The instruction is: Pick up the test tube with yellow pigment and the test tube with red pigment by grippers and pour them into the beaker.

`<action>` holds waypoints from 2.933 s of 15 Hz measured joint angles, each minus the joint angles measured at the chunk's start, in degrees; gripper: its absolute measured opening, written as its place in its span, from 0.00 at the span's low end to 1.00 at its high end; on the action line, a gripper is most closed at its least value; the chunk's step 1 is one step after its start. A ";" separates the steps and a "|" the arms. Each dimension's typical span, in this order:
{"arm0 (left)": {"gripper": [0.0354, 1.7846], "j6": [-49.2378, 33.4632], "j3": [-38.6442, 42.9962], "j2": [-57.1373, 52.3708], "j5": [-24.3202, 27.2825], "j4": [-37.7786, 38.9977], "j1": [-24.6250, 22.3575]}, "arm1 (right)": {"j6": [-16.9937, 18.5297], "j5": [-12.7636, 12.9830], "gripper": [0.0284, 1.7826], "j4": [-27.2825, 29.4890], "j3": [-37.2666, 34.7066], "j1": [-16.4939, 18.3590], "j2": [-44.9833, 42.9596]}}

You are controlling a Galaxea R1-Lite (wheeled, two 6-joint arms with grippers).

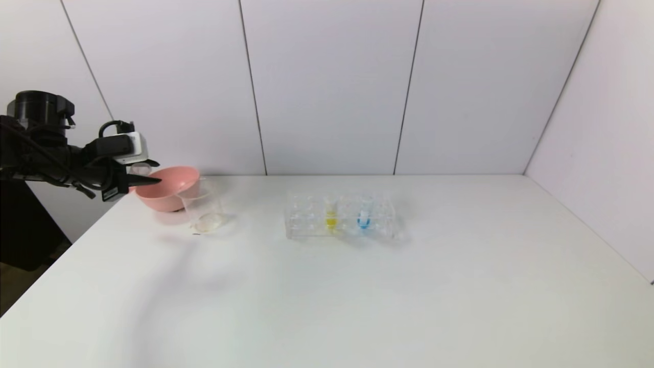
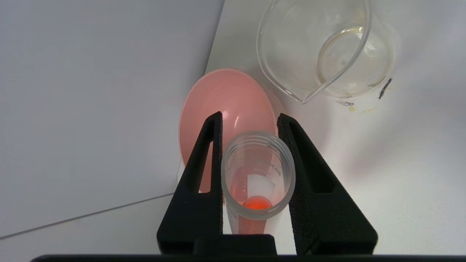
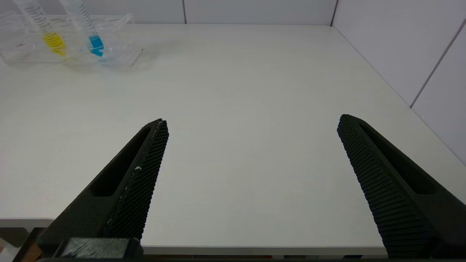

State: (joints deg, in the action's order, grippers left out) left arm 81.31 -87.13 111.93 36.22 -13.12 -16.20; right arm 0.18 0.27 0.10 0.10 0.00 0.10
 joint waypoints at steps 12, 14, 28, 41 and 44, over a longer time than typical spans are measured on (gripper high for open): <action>0.27 3.69 -5.77 1.40 -0.28 -8.40 2.65 | -0.02 -0.02 0.95 0.00 0.00 0.00 0.00; 0.27 3.89 -6.21 1.57 -0.59 -8.46 3.04 | 0.00 -0.02 0.95 0.00 0.00 0.00 0.00; 0.27 5.27 -8.05 2.56 -4.58 -10.95 4.57 | 0.00 0.00 0.95 0.00 0.00 0.00 0.00; 0.27 10.47 -23.13 5.51 -12.74 -35.30 5.66 | -0.02 0.00 0.95 0.00 0.00 0.00 0.00; 0.27 12.29 -25.66 6.51 -14.70 -37.66 5.99 | 0.00 0.00 0.95 0.01 0.00 0.00 0.00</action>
State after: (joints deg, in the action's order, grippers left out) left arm 93.60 -112.79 118.44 21.52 -50.77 -10.22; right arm 0.18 0.27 0.11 0.10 0.00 0.10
